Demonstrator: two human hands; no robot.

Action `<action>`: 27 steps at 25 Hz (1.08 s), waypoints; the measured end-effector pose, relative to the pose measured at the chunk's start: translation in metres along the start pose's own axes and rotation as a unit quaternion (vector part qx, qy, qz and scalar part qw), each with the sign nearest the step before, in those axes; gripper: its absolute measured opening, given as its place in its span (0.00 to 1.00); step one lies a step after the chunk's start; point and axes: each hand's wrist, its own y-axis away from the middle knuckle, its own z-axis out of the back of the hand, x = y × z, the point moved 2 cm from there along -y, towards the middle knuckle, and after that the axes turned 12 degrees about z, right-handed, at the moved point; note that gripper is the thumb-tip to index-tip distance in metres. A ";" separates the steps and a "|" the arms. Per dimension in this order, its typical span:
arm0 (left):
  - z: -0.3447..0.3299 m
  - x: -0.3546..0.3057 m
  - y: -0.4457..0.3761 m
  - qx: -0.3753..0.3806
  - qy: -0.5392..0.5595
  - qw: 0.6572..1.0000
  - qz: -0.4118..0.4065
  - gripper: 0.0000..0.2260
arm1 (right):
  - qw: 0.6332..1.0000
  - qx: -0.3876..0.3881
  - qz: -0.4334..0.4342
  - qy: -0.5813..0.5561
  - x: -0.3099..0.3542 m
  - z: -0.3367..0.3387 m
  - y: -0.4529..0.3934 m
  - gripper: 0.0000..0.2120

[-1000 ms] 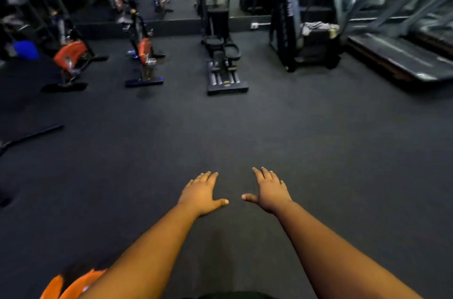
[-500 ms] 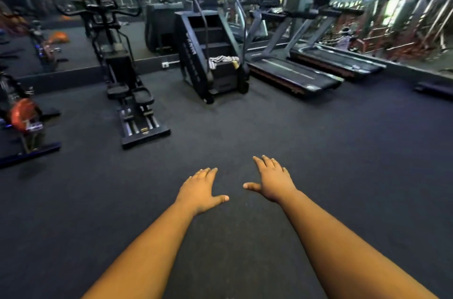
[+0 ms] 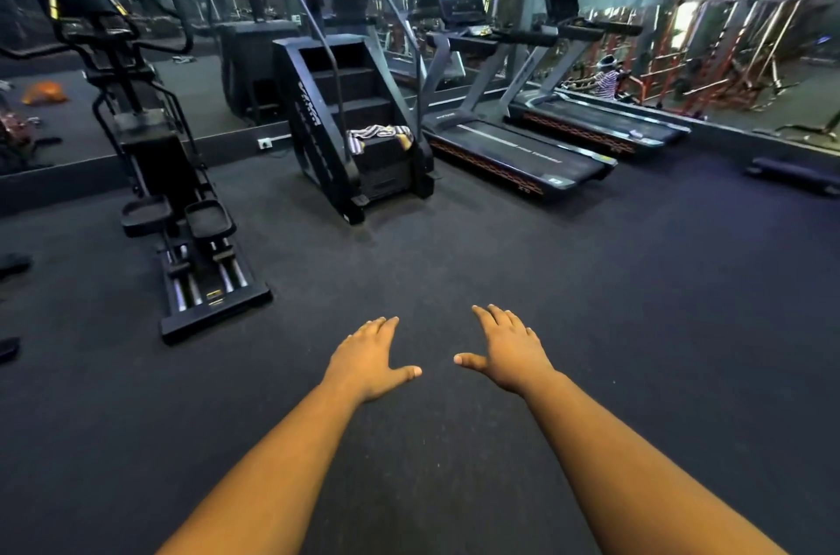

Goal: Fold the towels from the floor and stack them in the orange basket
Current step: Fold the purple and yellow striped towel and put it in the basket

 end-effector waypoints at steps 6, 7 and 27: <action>0.012 -0.057 -0.146 -0.001 -0.002 0.999 0.033 0.47 | 0.999 0.006 0.030 -0.028 -0.088 0.024 -0.147 0.48; 0.016 -0.066 -0.169 -0.003 0.000 0.999 0.040 0.47 | 0.999 0.010 0.032 -0.035 -0.103 0.030 -0.171 0.48; 0.109 -0.086 -0.727 0.024 0.036 0.996 0.081 0.46 | 0.997 0.056 0.055 -0.024 -0.254 0.112 -0.717 0.48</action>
